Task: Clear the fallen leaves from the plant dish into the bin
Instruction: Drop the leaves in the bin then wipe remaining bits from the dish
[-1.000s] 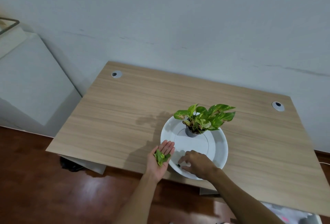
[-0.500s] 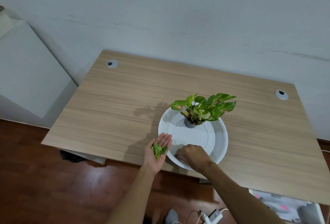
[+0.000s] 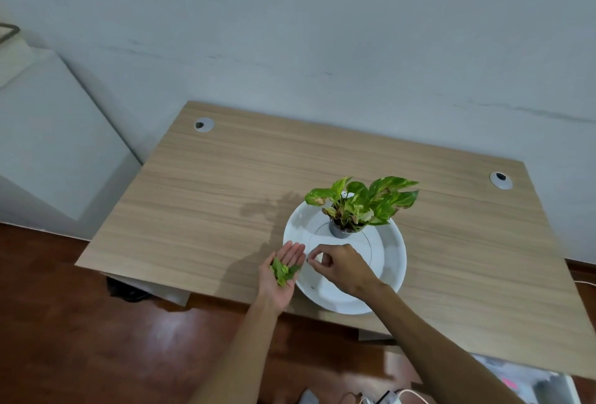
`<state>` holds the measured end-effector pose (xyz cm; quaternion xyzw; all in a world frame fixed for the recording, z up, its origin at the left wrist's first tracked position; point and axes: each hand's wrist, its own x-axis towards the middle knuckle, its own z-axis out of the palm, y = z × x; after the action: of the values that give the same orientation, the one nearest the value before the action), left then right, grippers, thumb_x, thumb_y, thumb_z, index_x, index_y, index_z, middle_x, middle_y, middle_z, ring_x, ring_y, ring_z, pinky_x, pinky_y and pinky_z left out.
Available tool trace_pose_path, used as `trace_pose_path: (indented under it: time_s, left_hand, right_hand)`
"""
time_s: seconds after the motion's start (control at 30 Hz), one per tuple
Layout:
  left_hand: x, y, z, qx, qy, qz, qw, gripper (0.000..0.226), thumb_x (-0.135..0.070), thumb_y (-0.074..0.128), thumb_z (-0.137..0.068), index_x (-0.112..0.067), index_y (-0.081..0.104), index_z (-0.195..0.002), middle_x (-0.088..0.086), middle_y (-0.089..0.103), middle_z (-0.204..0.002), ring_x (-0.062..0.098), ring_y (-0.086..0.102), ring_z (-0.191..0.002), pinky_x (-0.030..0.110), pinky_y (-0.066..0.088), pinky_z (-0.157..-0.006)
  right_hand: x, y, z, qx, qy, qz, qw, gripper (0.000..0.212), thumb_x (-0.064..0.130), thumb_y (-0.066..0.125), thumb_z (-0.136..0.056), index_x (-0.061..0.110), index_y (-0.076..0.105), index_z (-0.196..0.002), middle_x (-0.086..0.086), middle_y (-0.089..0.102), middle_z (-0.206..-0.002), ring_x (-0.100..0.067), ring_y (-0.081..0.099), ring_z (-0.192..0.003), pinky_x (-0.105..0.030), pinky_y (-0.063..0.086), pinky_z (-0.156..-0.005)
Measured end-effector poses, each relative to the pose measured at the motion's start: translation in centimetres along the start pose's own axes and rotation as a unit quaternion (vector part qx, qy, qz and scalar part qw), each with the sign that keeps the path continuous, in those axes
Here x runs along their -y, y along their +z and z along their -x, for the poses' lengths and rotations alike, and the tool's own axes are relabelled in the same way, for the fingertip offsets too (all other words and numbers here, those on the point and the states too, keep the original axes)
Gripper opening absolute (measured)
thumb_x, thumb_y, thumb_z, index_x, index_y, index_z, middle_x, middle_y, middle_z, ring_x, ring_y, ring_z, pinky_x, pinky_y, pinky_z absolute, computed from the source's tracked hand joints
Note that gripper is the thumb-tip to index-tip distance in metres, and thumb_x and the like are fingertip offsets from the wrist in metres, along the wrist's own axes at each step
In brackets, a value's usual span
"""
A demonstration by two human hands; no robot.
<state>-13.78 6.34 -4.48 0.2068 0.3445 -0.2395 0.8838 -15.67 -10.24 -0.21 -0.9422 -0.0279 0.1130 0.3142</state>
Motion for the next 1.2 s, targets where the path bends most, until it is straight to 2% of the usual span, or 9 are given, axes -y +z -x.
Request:
trace_pose_path:
  time_s: [0.1, 0.17, 0.3, 0.5, 0.67, 0.8, 1.0, 1.13, 1.2]
  left_hand:
    - [0.1, 0.7, -0.1, -0.001, 0.004, -0.008, 1.0, 0.044, -0.022, 0.028, -0.102, 0.0, 0.064, -0.114, 0.018, 0.074, -0.102, 0.029, 0.063, -0.109, 0.039, 0.042, -0.106]
    - [0.2, 1.2, 0.0, 0.004, 0.006, -0.014, 1.0, 0.043, -0.021, 0.029, -0.1, -0.002, 0.066, -0.112, 0.017, 0.073, -0.106, 0.029, 0.067, -0.103, 0.038, 0.046, -0.101]
    - [0.1, 1.7, 0.6, 0.026, 0.003, -0.007, 1.0, 0.045, -0.022, 0.028, -0.1, -0.002, 0.066, -0.112, 0.019, 0.072, -0.109, 0.026, 0.073, -0.095, 0.035, 0.05, -0.085]
    - [-0.5, 1.7, 1.3, 0.036, 0.013, -0.005, 0.999, 0.046, -0.023, 0.028, -0.101, -0.001, 0.066, -0.112, 0.018, 0.072, -0.111, 0.024, 0.072, -0.096, 0.035, 0.048, -0.094]
    - [-1.3, 1.6, 2.5, 0.01, 0.035, 0.021, 0.999, 0.041, -0.02, 0.032, -0.101, -0.002, 0.069, -0.107, 0.015, 0.075, -0.096, 0.022, 0.074, -0.08, 0.03, 0.06, -0.07]
    - [-3.1, -0.3, 2.7, 0.013, 0.052, 0.048, 0.997, 0.043, -0.022, 0.028, -0.101, -0.001, 0.06, -0.121, 0.019, 0.07, -0.112, 0.028, 0.065, -0.108, 0.038, 0.045, -0.1]
    - [-9.3, -5.9, 3.8, -0.011, 0.097, 0.142, 0.985, 0.04, -0.018, 0.025, -0.102, 0.003, 0.055, -0.119, 0.022, 0.064, -0.116, 0.03, 0.059, -0.11, 0.041, 0.035, -0.111]
    - [-13.2, -9.8, 4.4, -0.028, 0.105, 0.189, 0.976, 0.041, -0.018, 0.026, -0.102, 0.006, 0.057, -0.115, 0.023, 0.065, -0.117, 0.035, 0.067, -0.099, 0.042, 0.038, -0.107]
    - [-15.3, -11.3, 3.8, -0.035, 0.115, 0.2, 0.972, 0.041, -0.018, 0.026, -0.102, 0.007, 0.056, -0.114, 0.024, 0.061, -0.119, 0.034, 0.061, -0.106, 0.042, 0.033, -0.112]
  right_hand:
    - [1.9, -1.0, -0.6, -0.003, -0.037, -0.009, 0.999, 0.009, 0.039, 0.064, -0.089, 0.031, 0.068, -0.092, 0.006, 0.059, -0.059, -0.006, 0.052, -0.057, -0.021, 0.037, -0.052]
    - [3.1, -1.1, -0.8, 0.014, -0.065, 0.016, 0.998, 0.011, 0.038, 0.063, -0.09, 0.031, 0.068, -0.095, 0.011, 0.055, -0.059, -0.004, 0.052, -0.058, -0.017, 0.033, -0.051]
    - [3.8, -0.3, -1.0, 0.037, -0.07, 0.071, 0.994, 0.024, 0.043, 0.056, -0.093, 0.031, 0.07, -0.108, 0.009, 0.059, -0.067, -0.013, 0.057, -0.069, -0.032, 0.046, -0.061]
    - [3.9, -0.4, -0.6, 0.03, -0.075, 0.037, 0.996, 0.028, 0.04, 0.054, -0.094, 0.042, 0.063, -0.12, 0.009, 0.055, -0.062, -0.011, 0.054, -0.064, -0.034, 0.049, -0.064]
    - [4.9, -0.4, -1.0, -0.035, -0.07, -0.011, 0.997, 0.024, 0.039, 0.051, -0.095, 0.04, 0.065, -0.115, 0.008, 0.067, -0.076, -0.009, 0.059, -0.07, -0.029, 0.052, -0.064]
    - [6.8, 0.9, -2.3, -0.081, -0.052, 0.019, 0.995, 0.036, 0.027, 0.045, -0.099, 0.022, 0.054, -0.133, 0.002, 0.063, -0.119, -0.016, 0.055, -0.111, -0.035, 0.048, -0.094]
    - [11.5, 7.8, -6.4, -0.004, -0.018, -0.01, 1.0, 0.06, -0.003, 0.039, -0.093, 0.012, 0.033, -0.15, -0.007, 0.037, -0.155, -0.022, 0.038, -0.14, -0.022, 0.024, -0.115]
    - [11.4, 13.8, -7.6, 0.055, -0.018, 0.07, 0.996, 0.053, 0.025, 0.029, -0.104, 0.014, 0.018, -0.155, -0.005, 0.014, -0.164, -0.023, 0.013, -0.151, -0.034, 0.009, -0.123]
    - [10.7, 16.5, -8.0, 0.043, -0.021, 0.155, 0.987, 0.058, 0.039, 0.028, -0.102, 0.014, 0.024, -0.154, -0.005, 0.015, -0.163, -0.027, 0.017, -0.15, -0.043, 0.007, -0.122]
